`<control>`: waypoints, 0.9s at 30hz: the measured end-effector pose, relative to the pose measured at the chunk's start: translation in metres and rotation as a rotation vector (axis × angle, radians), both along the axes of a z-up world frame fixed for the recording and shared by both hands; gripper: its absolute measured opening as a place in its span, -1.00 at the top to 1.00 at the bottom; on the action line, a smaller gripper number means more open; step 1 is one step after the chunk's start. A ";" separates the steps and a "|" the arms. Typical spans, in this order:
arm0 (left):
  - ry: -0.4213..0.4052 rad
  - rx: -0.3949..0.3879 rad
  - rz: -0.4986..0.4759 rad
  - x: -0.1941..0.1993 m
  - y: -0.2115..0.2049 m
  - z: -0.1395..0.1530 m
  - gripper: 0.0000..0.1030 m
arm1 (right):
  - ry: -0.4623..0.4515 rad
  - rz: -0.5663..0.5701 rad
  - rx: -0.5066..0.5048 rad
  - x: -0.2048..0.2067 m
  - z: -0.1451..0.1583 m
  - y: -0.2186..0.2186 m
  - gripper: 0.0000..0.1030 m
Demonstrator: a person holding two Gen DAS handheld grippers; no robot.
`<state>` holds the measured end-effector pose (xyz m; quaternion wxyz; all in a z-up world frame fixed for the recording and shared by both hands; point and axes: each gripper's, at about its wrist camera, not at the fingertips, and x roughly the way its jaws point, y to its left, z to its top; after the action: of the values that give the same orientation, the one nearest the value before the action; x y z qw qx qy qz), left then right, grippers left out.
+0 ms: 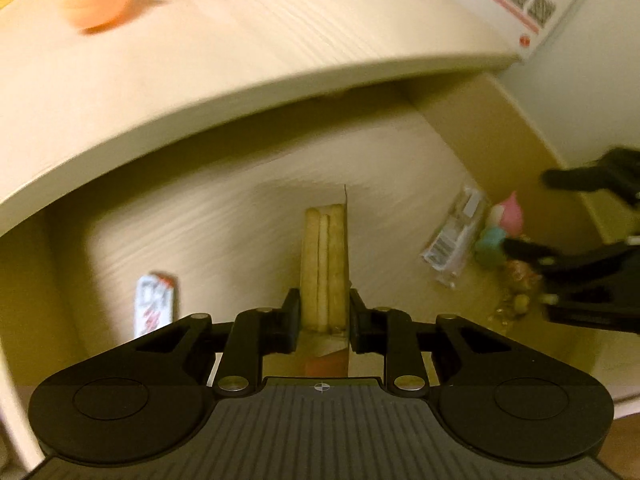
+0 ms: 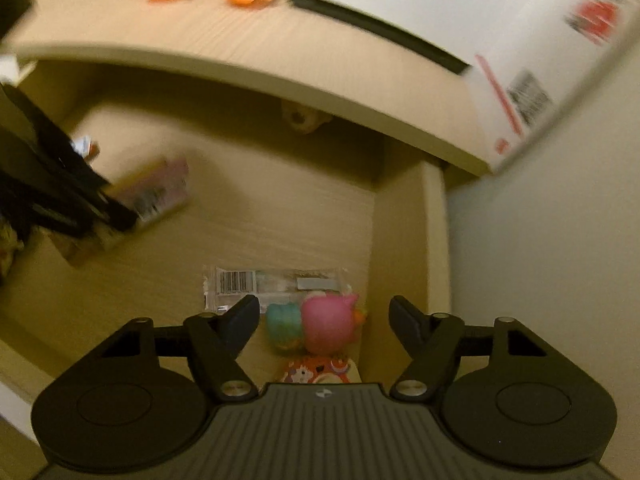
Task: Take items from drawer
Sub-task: 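Lift the stick package with the left gripper while the right grasps the teal-and-pink toy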
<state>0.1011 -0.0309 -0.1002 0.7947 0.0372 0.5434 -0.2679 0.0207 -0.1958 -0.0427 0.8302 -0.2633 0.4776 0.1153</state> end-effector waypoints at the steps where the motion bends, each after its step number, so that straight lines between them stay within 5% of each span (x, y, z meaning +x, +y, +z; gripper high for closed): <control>1: 0.002 -0.016 0.015 -0.002 0.005 0.004 0.49 | 0.012 0.017 -0.023 0.004 -0.005 0.004 -0.39; 9: -0.029 -0.058 0.074 -0.019 0.031 0.027 0.49 | 0.171 0.104 -0.184 0.025 -0.043 0.020 -0.39; 14: -0.035 -0.073 0.096 -0.033 0.047 0.039 0.49 | 0.166 0.100 -0.160 0.024 -0.035 0.021 -0.19; 18: -0.099 -0.155 0.139 -0.032 0.073 0.078 0.49 | 0.056 0.113 -0.044 0.014 0.017 0.028 -0.12; 20: -0.193 -0.192 0.176 -0.017 0.086 0.108 0.49 | -0.021 0.116 0.050 0.017 0.052 0.034 -0.02; 24: -0.381 -0.183 0.242 0.028 0.104 0.147 0.49 | -0.215 0.133 0.162 0.045 0.110 0.055 -0.02; 27: -0.431 -0.177 0.314 0.071 0.113 0.157 0.49 | -0.292 0.157 0.217 0.072 0.128 0.074 -0.01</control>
<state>0.1721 0.0822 0.0567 0.9239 -0.0608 0.3353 -0.1739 0.0928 -0.1216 0.0855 0.9026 -0.2224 0.3151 0.1910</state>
